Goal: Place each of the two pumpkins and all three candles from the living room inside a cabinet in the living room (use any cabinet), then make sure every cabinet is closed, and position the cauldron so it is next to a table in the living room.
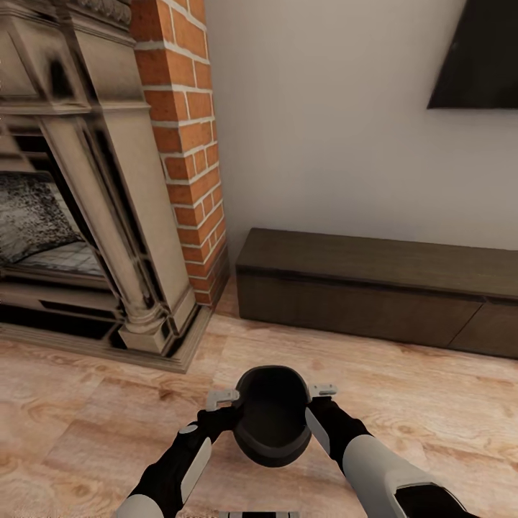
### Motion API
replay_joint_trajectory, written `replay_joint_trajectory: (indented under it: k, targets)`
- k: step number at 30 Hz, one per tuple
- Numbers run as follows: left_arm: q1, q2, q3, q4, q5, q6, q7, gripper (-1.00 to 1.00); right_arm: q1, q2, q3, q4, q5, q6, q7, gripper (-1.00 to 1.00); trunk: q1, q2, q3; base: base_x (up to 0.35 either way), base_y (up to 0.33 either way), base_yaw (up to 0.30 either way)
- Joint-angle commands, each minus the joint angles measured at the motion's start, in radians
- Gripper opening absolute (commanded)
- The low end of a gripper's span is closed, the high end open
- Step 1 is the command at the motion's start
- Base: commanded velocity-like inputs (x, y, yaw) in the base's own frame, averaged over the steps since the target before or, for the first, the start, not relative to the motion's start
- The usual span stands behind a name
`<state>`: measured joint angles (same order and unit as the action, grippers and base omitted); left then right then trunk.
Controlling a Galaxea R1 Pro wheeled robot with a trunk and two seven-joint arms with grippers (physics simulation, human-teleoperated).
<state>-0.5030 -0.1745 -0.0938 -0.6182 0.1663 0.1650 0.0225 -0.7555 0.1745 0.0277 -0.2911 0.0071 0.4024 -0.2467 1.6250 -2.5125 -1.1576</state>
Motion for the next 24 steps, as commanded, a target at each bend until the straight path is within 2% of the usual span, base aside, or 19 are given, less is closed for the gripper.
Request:
replay_joint_trajectory:
  k: [1, 18, 24]
  targets:
    - [0.000, 0.000, -0.001, -0.002, 0.010, 0.005, 0.002, 1.00, 0.000, 0.000, 0.003, -0.002, 0.001, 0.007, -0.003, 1.00, 0.000, 0.000, -0.002, 0.000, 0.000, 0.080]
    - [0.000, 0.000, -0.008, -0.002, 0.009, 0.005, -0.002, 1.00, 0.000, 0.000, 0.003, -0.002, 0.000, 0.007, -0.003, 1.00, 0.000, 0.000, -0.029, 0.000, 0.000, 0.081]
    - [0.000, 0.000, -0.074, -0.002, 0.009, 0.005, -0.001, 1.00, 0.000, 0.000, 0.003, -0.002, 0.001, 0.007, -0.003, 1.00, 0.000, 0.000, -0.037, 0.000, 0.000, 0.070]
